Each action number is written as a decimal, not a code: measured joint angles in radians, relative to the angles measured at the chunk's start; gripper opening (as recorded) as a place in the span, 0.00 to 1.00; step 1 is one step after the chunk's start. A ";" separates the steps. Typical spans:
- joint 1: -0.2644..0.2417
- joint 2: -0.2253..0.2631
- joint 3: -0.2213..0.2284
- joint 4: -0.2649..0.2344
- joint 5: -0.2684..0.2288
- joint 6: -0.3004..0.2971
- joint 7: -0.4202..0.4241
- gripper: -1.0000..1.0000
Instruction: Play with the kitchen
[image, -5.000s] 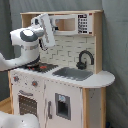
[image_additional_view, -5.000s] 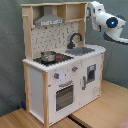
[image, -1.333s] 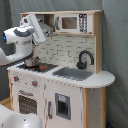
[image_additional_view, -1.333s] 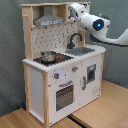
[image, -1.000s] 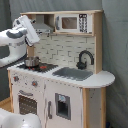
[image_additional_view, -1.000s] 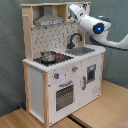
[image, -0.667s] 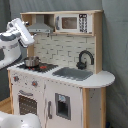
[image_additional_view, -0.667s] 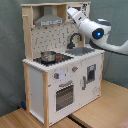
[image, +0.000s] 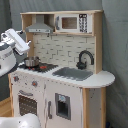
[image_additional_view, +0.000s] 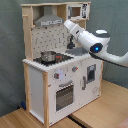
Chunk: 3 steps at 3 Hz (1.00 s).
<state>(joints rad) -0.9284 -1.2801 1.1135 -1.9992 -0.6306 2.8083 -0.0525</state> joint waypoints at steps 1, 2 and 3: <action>0.046 -0.070 0.044 -0.052 0.000 -0.003 0.000 1.00; 0.112 -0.128 0.100 -0.089 0.000 -0.008 0.000 1.00; 0.180 -0.187 0.139 -0.126 0.000 -0.003 0.000 1.00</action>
<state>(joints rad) -0.7479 -1.4667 1.2529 -2.1256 -0.6303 2.8052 -0.0529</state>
